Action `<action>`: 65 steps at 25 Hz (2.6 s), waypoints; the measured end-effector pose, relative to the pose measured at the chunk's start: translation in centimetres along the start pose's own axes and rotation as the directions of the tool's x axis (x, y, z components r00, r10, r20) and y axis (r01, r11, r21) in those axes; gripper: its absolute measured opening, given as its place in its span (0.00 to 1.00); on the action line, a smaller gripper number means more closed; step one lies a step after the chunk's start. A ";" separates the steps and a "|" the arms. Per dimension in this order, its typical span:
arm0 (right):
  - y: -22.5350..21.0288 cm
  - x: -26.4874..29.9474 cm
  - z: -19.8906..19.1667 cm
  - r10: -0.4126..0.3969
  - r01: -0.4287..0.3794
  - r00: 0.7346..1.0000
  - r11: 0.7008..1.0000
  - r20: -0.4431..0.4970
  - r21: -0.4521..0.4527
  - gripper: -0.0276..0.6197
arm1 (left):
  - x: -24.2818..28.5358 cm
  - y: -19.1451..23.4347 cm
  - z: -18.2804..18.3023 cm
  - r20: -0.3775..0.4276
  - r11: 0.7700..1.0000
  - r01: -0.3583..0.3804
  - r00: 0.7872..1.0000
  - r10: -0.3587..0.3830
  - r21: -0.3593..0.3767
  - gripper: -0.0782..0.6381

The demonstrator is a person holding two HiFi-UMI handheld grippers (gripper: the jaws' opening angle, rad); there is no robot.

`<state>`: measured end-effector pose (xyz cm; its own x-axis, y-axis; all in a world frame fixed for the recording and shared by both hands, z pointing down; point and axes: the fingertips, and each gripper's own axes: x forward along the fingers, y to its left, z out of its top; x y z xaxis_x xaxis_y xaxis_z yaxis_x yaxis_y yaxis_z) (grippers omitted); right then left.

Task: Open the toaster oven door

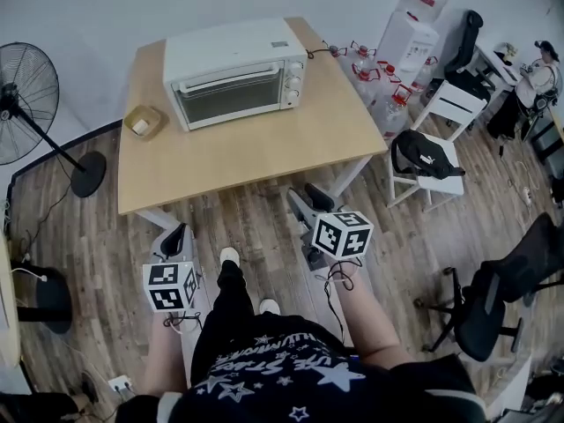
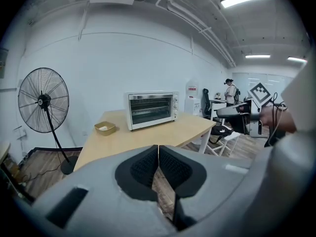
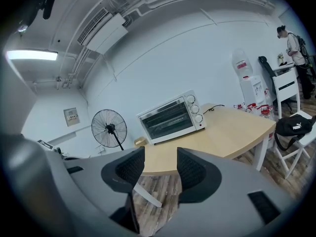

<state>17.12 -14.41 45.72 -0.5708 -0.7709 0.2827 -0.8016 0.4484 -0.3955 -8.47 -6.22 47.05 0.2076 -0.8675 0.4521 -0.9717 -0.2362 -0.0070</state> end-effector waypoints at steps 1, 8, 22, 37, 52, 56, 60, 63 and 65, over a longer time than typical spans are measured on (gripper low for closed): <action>-0.2 0.4 0.2 -0.005 0.005 1.000 1.000 -0.003 0.002 0.34 | 0.5 0.3 0.3 0.000 1.000 0.001 1.000 -0.001 0.001 0.14; -1.7 4.1 2.0 -0.039 0.039 0.999 0.999 -0.007 0.002 0.34 | 5.0 3.0 3.2 0.030 1.000 0.016 0.999 -0.016 0.000 0.14; -4.1 17.1 10.4 -0.103 0.103 0.994 0.995 0.030 -0.002 0.34 | 16.3 11.1 10.7 0.060 0.998 0.058 0.997 -0.058 0.002 0.14; -7.6 24.3 19.5 -0.184 0.181 0.979 0.983 0.083 0.039 0.29 | 22.5 15.6 15.3 0.066 0.997 0.080 0.995 -0.080 0.000 0.14; -9.5 29.0 20.9 -0.202 0.203 0.979 0.976 -0.021 0.078 0.25 | 25.8 17.6 16.2 0.058 0.993 0.119 0.991 -0.118 -0.014 0.14; -9.6 29.1 20.7 -0.198 0.200 0.980 0.977 -0.028 0.077 0.23 | 26.3 17.6 15.8 0.053 0.992 0.126 0.991 -0.125 -0.022 0.14; -9.4 29.0 20.6 -0.210 0.212 0.977 0.976 -0.045 0.040 0.23 | 26.1 17.5 15.5 0.048 0.993 0.114 0.992 -0.113 -0.017 0.14; -9.3 28.7 20.2 -0.212 0.213 0.975 0.977 -0.061 0.008 0.23 | 25.4 16.9 15.2 0.049 0.995 0.101 0.994 -0.100 -0.014 0.14; -9.2 28.1 19.8 -0.203 0.203 0.976 0.979 -0.074 -0.001 0.23 | 24.8 16.4 14.9 0.046 0.995 0.095 0.995 -0.094 -0.014 0.14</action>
<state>12.00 -49.22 40.00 -0.4077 -0.8105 0.4206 -0.9011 0.2826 -0.3289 -17.57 -38.12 44.84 0.3028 -0.8609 0.4089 -0.9492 -0.3108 0.0487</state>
